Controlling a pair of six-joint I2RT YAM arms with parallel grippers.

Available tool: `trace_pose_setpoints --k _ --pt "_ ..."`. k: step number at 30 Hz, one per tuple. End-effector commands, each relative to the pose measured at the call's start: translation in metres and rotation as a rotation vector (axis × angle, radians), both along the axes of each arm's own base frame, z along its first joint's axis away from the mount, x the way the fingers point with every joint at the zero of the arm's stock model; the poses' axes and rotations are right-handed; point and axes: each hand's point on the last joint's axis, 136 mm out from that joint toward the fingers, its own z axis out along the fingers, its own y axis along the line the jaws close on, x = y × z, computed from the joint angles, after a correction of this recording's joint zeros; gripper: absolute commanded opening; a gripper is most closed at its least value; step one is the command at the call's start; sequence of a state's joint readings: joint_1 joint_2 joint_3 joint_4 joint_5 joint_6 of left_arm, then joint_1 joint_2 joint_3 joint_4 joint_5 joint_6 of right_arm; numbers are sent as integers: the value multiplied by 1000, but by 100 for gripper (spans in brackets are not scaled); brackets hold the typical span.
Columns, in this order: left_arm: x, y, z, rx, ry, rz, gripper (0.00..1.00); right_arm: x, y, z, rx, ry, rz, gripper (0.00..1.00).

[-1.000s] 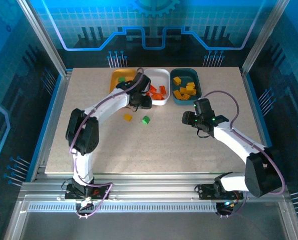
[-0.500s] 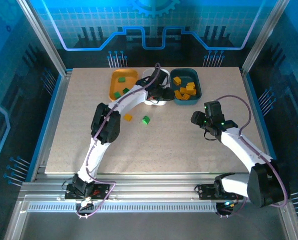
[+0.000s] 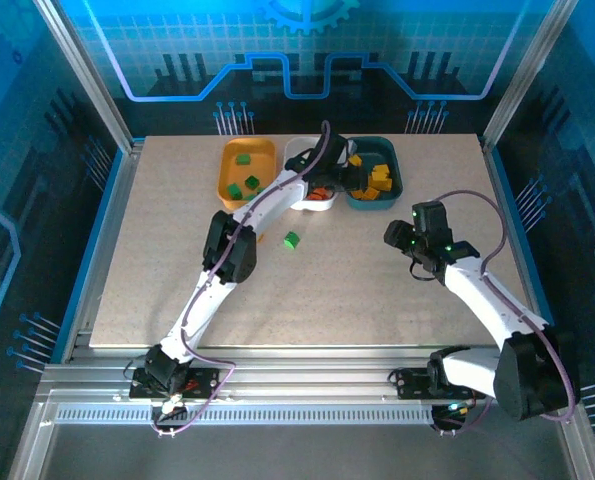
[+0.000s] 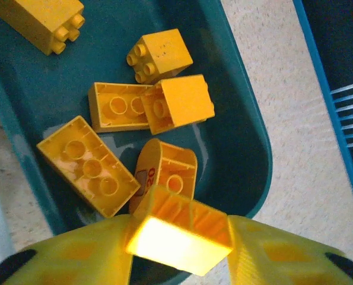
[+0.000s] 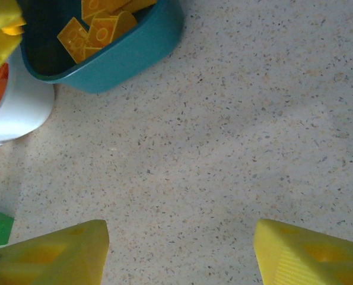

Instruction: Sort the legos into containers by color

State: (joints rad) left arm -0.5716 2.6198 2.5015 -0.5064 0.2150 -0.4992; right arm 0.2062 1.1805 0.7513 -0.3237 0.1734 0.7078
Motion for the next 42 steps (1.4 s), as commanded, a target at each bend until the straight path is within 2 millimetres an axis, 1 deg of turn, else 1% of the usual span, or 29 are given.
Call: trace_pose_setpoints --k 1,2,3,5,6,9,10,11,13,14,16,17,21,24,25,26,29,30,33,35,37,42 --pt "8 -14 14 -73 -29 -5 60 -4 -3 1 19 2 -10 67" --pt "10 -16 19 -85 -40 -4 67 -4 -3 2 20 1 -6 68" --pt "11 -16 23 -92 -49 -6 70 -4 -2 2 22 -1 -4 68" --pt "10 -19 42 -120 -75 -15 76 -4 -2 3 27 -5 -4 68" --pt "8 -20 53 -132 -88 -22 76 -5 -1 4 30 -8 0 68" --pt "-2 -18 94 -153 -147 -43 76 -4 1 3 39 -11 4 68" --pt "-8 -13 104 -137 -165 -44 77 -3 2 2 42 -8 8 68" --pt "-13 -5 110 -113 -176 -32 78 -3 3 0 45 -4 12 68" --pt "-25 14 115 -70 -185 8 83 -2 4 -2 48 3 14 68" --pt "-34 28 106 -37 -180 29 86 -1 5 -3 51 4 17 68" --pt "-51 58 88 38 -178 93 96 -1 8 -5 53 6 24 68" --pt "-61 79 76 89 -171 139 99 0 9 -5 53 6 29 68" --pt "-100 156 21 287 -60 283 99 0 16 -6 57 10 50 68" --pt "-125 198 -6 387 -10 318 99 1 22 -6 54 9 67 67" --pt "-131 208 -11 411 -3 319 98 2 24 -7 52 10 73 68" --pt "-137 218 -17 435 9 311 95 2 25 -8 48 14 77 68" --pt "-147 241 -36 473 75 283 86 4 28 -12 37 28 83 67" --pt "-149 248 -40 477 101 282 84 4 29 -13 34 34 87 67" --pt "-149 261 -47 452 127 268 80 4 30 -14 29 38 90 67" --pt "-145 268 -54 480 136 255 80 5 30 -13 27 35 93 67" --pt "-141 269 -62 509 153 229 79 4 31 -13 25 35 95 67" --pt "-138 276 -86 579 251 205 72 5 31 -14 20 36 95 67"
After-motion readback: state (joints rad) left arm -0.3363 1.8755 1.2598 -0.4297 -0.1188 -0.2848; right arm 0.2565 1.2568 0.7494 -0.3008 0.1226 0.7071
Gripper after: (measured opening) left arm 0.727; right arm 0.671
